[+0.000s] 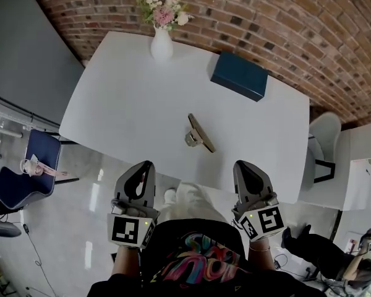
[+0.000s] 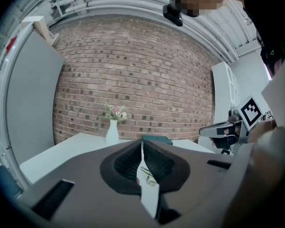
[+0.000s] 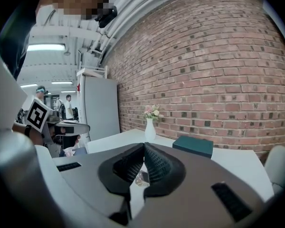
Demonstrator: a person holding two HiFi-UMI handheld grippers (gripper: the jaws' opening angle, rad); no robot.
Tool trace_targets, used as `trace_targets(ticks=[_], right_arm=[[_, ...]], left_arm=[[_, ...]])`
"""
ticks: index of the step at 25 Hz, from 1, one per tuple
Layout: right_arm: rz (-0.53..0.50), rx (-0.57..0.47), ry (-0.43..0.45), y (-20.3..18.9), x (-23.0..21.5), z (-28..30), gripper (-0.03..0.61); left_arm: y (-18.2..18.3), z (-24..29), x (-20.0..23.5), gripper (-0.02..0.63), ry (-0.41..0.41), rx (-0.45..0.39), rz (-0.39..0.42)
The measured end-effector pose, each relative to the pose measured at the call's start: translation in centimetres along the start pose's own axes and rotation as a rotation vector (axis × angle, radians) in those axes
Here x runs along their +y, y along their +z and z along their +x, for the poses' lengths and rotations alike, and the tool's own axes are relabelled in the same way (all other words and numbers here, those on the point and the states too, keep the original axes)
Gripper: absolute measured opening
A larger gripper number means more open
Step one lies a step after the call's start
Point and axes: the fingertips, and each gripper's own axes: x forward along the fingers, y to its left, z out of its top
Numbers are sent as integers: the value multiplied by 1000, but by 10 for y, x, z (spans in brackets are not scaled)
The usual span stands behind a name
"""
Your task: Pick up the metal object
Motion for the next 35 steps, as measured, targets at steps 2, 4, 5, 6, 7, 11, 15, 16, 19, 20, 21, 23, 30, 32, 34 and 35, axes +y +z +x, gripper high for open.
trace_targets(ticks=[2,4,5,6,7,11,15,16,19,20,21,23,30,32,34,35], right_arm=[[-3,-15,4,9,-14,11,17],[-6,-32,10,20,-31,22,17],[-9,-40,12,26,-40,26,17],[-14,-49,13,32,-49,31,17],[-17,-58,13,37,-58,35,17],[-28,-88,8,55,-89,49,17],[-21,-106,7,63,-106,54,17],[-14,-106,8,63,-108,55,17],[-4,-102,13,62,-113,57,17],[-2,-100,12,62,-114,58,17],[0,-98,10,62,-114,59,17],[1,-94,4,61,-113,60,17],[9,-93,-33,67,-101,65,17],[3,-90,-40,67,-98,67,17],[-1,-92,-45,68,-96,68,17],[-1,-92,-47,69,-95,68,17]], left_arm=[[10,19,0,34,1,-11,10],[24,40,-1,32,3,-27,20],[31,51,-4,32,1,-38,24],[38,61,-6,32,-2,-48,30],[45,71,-9,34,-6,-56,37],[63,103,-15,32,-17,-72,57],[72,123,-19,34,-21,-75,68],[73,126,-20,34,-21,-73,70],[75,134,-23,34,-27,-66,74],[75,136,-24,32,-32,-63,76],[75,138,-24,32,-39,-60,77],[76,141,-24,34,-54,-61,83],[88,148,-18,32,-105,-71,88],[87,148,-16,32,-117,-73,85],[85,148,-13,32,-122,-69,86],[83,148,-13,34,-126,-67,87]])
